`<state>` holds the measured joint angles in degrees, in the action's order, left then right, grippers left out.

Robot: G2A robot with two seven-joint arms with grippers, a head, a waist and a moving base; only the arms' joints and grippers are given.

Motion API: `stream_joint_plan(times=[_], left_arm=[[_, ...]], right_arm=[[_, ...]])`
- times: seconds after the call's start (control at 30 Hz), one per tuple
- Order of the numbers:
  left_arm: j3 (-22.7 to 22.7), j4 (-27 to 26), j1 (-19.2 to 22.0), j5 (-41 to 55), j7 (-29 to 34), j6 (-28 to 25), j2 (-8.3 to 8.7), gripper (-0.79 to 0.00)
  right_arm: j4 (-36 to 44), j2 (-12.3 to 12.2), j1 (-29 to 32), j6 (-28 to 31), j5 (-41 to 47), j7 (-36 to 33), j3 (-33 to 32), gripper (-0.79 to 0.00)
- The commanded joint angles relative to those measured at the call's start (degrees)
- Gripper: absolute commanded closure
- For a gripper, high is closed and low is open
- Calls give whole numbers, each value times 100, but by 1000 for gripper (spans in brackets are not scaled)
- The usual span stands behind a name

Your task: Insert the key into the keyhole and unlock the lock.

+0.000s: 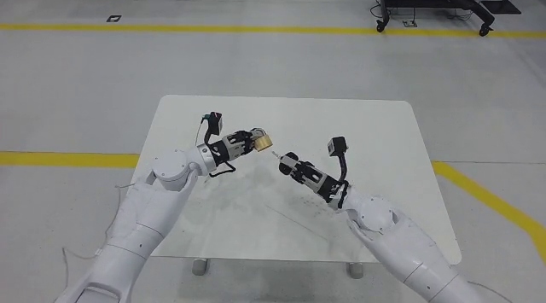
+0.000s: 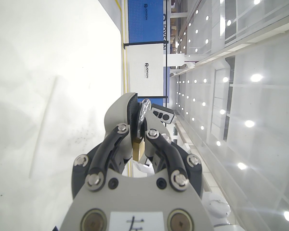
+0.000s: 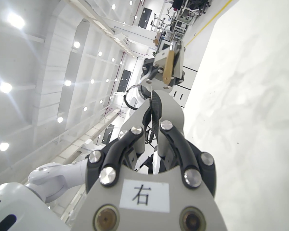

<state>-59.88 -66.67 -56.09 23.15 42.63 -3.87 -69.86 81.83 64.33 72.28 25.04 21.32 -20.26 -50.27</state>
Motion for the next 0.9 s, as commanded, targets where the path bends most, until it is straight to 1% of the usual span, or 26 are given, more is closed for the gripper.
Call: stream_joint_plan(times=[0.0, 0.13, 0.3, 0.43, 0.63, 0.87], left_arm=[[-1, -79, -28, -105, -113, 51, 2, 0], [12, -144, -60, -133, -139, 133, -8, 0], [9, -163, -77, -143, -102, 131, -16, 0], [-5, -159, -81, -147, -98, 124, -22, 0], [-77, -190, -134, -91, -228, 35, -31, 0], [-149, -234, -188, -83, -234, 14, -29, 0]], right_arm=[[-6, 43, -21, -162, 47, 64, 71, 0], [-14, 130, -53, -251, -93, 434, 157, 0], [-78, 230, -150, -386, -112, 530, 261, 0], [-86, 284, -162, -383, -250, 883, 208, 0], [-71, 328, -96, -387, -237, 866, 142, 0], [-63, 400, -53, -393, -309, 1029, 99, 0]])
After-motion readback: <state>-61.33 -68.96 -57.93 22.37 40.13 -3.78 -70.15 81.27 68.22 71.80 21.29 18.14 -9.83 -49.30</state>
